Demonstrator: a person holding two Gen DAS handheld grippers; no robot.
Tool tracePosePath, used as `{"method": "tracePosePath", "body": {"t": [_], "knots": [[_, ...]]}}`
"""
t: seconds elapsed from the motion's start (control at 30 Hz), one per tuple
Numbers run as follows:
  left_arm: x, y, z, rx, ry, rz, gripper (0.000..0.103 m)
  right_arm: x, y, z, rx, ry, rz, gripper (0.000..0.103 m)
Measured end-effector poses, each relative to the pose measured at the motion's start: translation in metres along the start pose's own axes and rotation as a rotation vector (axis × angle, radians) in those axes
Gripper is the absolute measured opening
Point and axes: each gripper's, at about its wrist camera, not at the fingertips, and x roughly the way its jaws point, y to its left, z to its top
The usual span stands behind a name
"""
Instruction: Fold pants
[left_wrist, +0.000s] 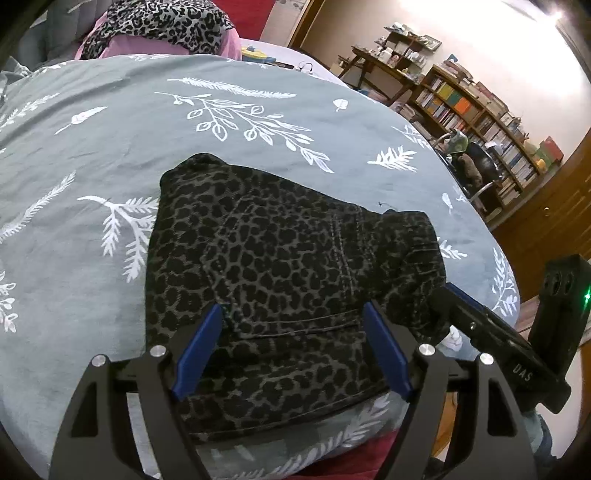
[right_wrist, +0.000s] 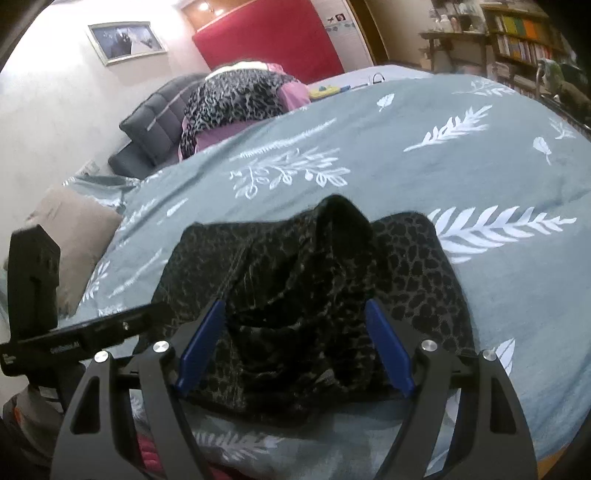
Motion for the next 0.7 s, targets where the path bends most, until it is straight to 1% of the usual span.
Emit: {"method": "tracePosePath", "body": {"t": [0.07,0.17,0.27,0.3,0.4,0.5,0.57,0.6,0.63,0.67,0.7], "knots": [[-0.001,0.003,-0.001,-0.001,-0.002,0.004,0.079,-0.002,-0.005,-0.005,0.007,0.006,-0.031,0.08],[-0.001,0.01,-0.002,-0.022,-0.002,0.0,0.08,-0.008,-0.023,-0.012,0.063,0.013,-0.064,0.082],[0.001,0.015,-0.003,-0.037,0.004,-0.002,0.081,-0.013,-0.037,-0.016,0.111,0.013,-0.095,0.082],[0.0,0.016,-0.004,-0.037,0.004,-0.004,0.081,-0.015,-0.039,-0.017,0.113,0.012,-0.106,0.082],[-0.001,0.016,-0.004,-0.035,0.0,-0.003,0.081,-0.02,-0.041,-0.016,0.091,0.009,-0.183,0.082],[-0.003,0.016,-0.004,-0.036,-0.006,0.001,0.081,-0.022,-0.046,-0.014,0.098,0.014,-0.221,0.082],[-0.004,0.017,-0.004,-0.04,-0.008,0.005,0.081,-0.026,-0.047,-0.012,0.105,-0.004,-0.243,0.082],[-0.005,0.019,-0.004,-0.045,-0.009,0.008,0.081,-0.028,-0.047,-0.009,0.116,-0.018,-0.242,0.082],[-0.005,0.021,-0.005,-0.049,-0.009,0.008,0.081,-0.032,-0.047,-0.007,0.133,-0.038,-0.207,0.082],[-0.006,0.021,-0.005,-0.051,-0.01,0.008,0.081,-0.035,-0.045,-0.004,0.153,-0.055,-0.134,0.082],[-0.006,0.022,-0.004,-0.054,-0.011,0.01,0.081,-0.034,-0.043,-0.002,0.163,-0.057,-0.094,0.082]]}}
